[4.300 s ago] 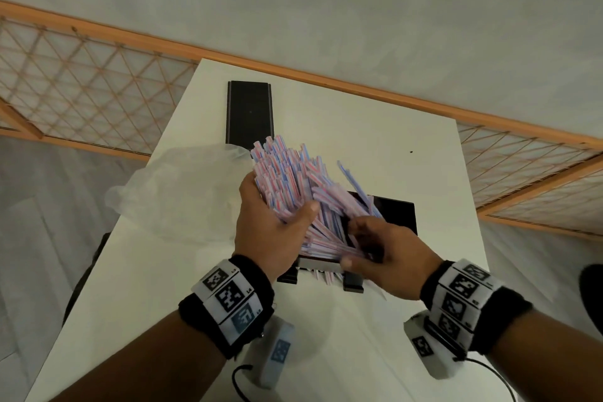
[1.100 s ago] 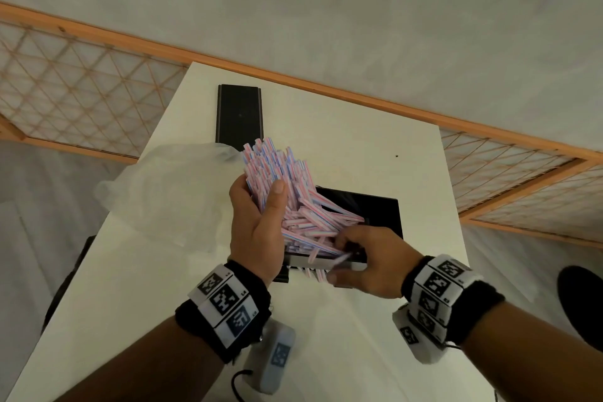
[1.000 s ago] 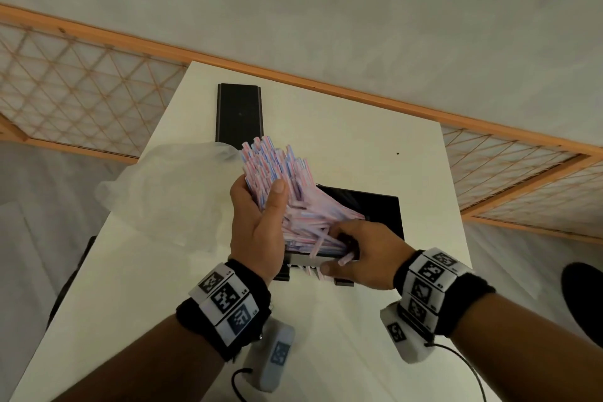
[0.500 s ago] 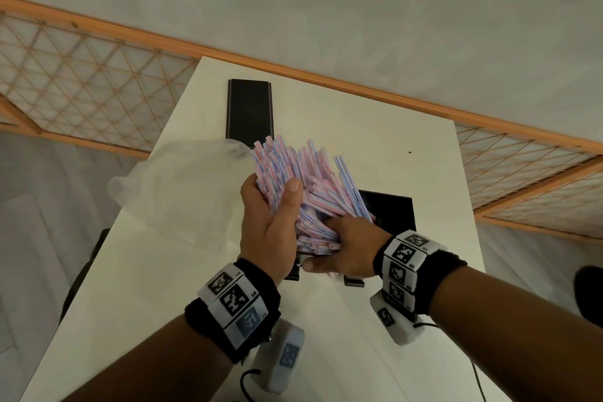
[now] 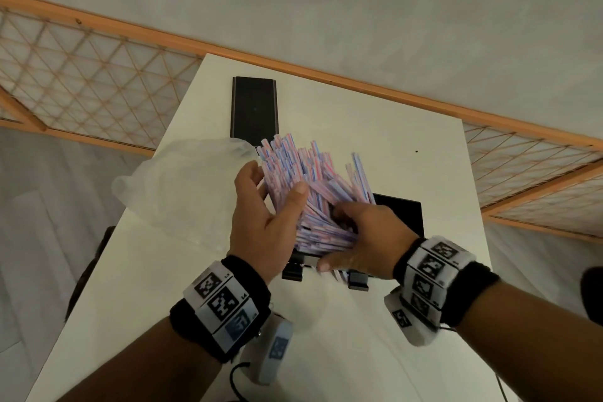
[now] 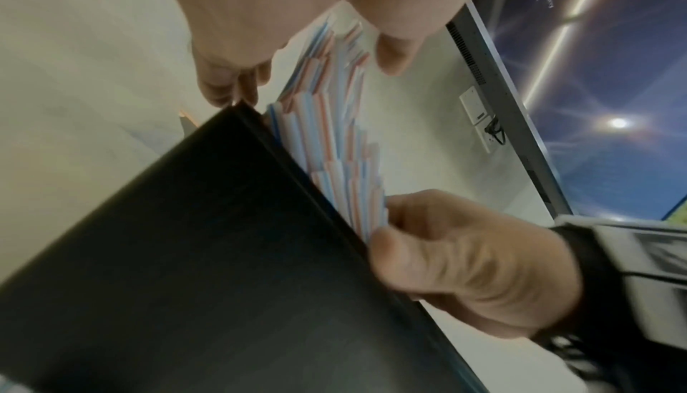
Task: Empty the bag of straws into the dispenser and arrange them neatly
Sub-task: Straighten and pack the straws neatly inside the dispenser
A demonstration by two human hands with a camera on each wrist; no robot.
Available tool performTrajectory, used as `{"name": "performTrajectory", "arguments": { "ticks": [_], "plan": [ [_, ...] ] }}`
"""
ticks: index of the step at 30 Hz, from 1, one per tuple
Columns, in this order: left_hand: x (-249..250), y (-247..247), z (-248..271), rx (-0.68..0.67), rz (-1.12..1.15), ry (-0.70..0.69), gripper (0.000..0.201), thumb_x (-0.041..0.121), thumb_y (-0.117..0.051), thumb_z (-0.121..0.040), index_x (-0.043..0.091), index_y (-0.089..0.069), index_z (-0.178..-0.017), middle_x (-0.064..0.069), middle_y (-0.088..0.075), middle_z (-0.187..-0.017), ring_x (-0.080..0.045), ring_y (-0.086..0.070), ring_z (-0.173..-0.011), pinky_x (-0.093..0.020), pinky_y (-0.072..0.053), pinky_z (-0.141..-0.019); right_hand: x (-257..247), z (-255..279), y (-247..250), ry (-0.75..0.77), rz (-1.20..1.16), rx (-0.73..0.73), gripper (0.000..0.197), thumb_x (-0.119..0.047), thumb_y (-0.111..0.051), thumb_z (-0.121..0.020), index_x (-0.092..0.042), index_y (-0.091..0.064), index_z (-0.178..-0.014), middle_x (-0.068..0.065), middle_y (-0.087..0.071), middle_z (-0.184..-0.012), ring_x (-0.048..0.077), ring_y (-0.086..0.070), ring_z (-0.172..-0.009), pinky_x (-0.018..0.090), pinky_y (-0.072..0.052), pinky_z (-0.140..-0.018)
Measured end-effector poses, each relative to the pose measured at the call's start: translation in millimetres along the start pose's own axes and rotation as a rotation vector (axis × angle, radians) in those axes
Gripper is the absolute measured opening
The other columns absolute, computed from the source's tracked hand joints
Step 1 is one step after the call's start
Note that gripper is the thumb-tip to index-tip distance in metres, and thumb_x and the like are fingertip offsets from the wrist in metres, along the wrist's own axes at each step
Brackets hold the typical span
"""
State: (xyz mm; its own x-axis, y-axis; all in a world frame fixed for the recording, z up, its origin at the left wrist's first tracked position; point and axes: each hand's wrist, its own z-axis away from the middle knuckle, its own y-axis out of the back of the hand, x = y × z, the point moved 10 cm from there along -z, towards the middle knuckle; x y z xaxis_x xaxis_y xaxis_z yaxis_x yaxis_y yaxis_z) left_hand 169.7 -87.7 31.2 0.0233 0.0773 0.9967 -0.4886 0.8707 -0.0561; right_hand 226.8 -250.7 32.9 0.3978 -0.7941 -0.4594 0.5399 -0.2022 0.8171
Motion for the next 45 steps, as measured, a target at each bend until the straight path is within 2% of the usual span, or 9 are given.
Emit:
{"name": "performTrajectory", "arguments": {
  "ticks": [3, 12, 22, 26, 31, 34, 37, 43, 45],
  "plan": [
    [-3.7, -4.9, 1.3, -0.008, 0.064, 0.038, 0.071, 0.052, -0.063, -0.084, 0.014, -0.039, -0.139, 0.005, -0.065, -0.126, -0.009, -0.065, -0.116, -0.034, -0.055, -0.098, 13.1, 22.4, 19.7, 0.021, -0.037, 0.21, 0.061, -0.058, -0.09, -0.053, -0.023, -0.055, -0.088, -0.012, -0.052, -0.082, 0.003, -0.047, -0.07, 0.015, -0.035, -0.061],
    [-7.1, -20.5, 1.9, 0.004, 0.047, 0.024, 0.058, 0.047, -0.05, -0.091, 0.015, -0.039, -0.138, 0.017, -0.06, -0.122, 0.005, -0.061, -0.111, -0.024, -0.049, -0.098, 26.2, 20.5, -28.5, -0.022, -0.031, -0.076, 0.05, -0.065, -0.075, -0.073, -0.023, -0.065, -0.099, -0.006, -0.068, -0.085, 0.012, -0.066, -0.076, 0.032, -0.056, -0.076],
    [-9.5, -17.5, 0.6, 0.009, 0.037, 0.03, 0.063, 0.047, -0.056, -0.089, 0.011, -0.038, -0.137, 0.016, -0.061, -0.12, 0.007, -0.062, -0.108, -0.018, -0.05, -0.092, 11.3, -0.5, -40.2, -0.073, 0.201, -0.341, 0.051, -0.071, -0.067, -0.076, -0.021, -0.058, -0.081, -0.005, -0.061, -0.073, 0.009, -0.055, -0.063, 0.025, -0.04, -0.055],
    [-11.3, -16.2, 0.7, 0.021, 0.066, 0.042, 0.069, 0.055, -0.058, -0.086, 0.011, -0.037, -0.134, 0.015, -0.062, -0.121, 0.001, -0.062, -0.113, -0.03, -0.051, -0.099, 10.3, -8.7, -32.7, -0.092, 0.3, -0.488, 0.064, -0.079, -0.063, -0.072, -0.019, -0.064, -0.093, -0.004, -0.065, -0.093, 0.019, -0.062, -0.086, 0.031, -0.05, -0.076],
    [-8.9, -15.4, 3.5, 0.026, 0.039, 0.034, 0.06, 0.044, -0.06, -0.093, 0.008, -0.034, -0.134, 0.017, -0.063, -0.116, 0.003, -0.064, -0.109, -0.025, -0.052, -0.095, 5.2, -15.9, -42.2, -0.118, 0.272, -0.523, 0.054, -0.07, -0.069, -0.075, -0.022, -0.045, -0.072, -0.006, -0.046, -0.07, 0.013, -0.045, -0.061, 0.028, -0.035, -0.057],
    [-4.0, -5.1, 1.4, 0.074, 0.0, 0.049, 0.063, 0.03, -0.07, -0.093, 0.006, -0.032, -0.137, 0.022, -0.058, -0.112, 0.002, -0.067, -0.1, -0.022, -0.054, -0.086, 12.1, -8.4, -51.4, -0.176, 0.246, -0.605, 0.045, -0.064, -0.071, -0.078, -0.025, -0.059, -0.094, -0.011, -0.06, -0.095, 0.018, -0.059, -0.092, 0.023, -0.043, -0.073],
    [6.1, -0.3, -3.5, 0.096, -0.072, 0.021, 0.082, 0.044, -0.076, -0.08, 0.012, -0.031, -0.139, 0.005, -0.051, -0.132, -0.01, -0.063, -0.113, -0.03, -0.055, -0.094, 16.8, -5.5, -56.5, -0.204, 0.192, -0.588, 0.078, -0.067, -0.07, -0.077, -0.018, -0.052, -0.136, -0.004, -0.058, -0.125, 0.021, -0.055, -0.122, 0.027, -0.041, -0.094],
    [9.7, -10.7, -1.6, 0.077, -0.068, 0.028, 0.073, 0.028, -0.082, -0.081, 0.011, -0.036, -0.135, 0.014, -0.06, -0.117, 0.008, -0.066, -0.099, -0.012, -0.054, -0.084, 3.6, -7.4, -44.7, -0.168, 0.069, -0.417, 0.048, -0.059, -0.073, -0.079, -0.025, -0.04, -0.071, -0.017, -0.045, -0.06, 0.0, -0.043, -0.053, 0.014, -0.029, -0.047],
    [9.6, -8.3, -2.5, 0.092, -0.057, 0.029, 0.072, 0.03, -0.081, -0.083, 0.011, -0.036, -0.136, 0.013, -0.059, -0.118, 0.006, -0.066, -0.099, -0.017, -0.055, -0.086, -5.5, -7.4, -40.7, -0.126, 0.036, -0.375, 0.054, -0.057, -0.078, -0.074, -0.031, -0.032, -0.07, -0.016, -0.037, -0.064, 0.001, -0.036, -0.055, 0.017, -0.026, -0.048]
  ]
}}
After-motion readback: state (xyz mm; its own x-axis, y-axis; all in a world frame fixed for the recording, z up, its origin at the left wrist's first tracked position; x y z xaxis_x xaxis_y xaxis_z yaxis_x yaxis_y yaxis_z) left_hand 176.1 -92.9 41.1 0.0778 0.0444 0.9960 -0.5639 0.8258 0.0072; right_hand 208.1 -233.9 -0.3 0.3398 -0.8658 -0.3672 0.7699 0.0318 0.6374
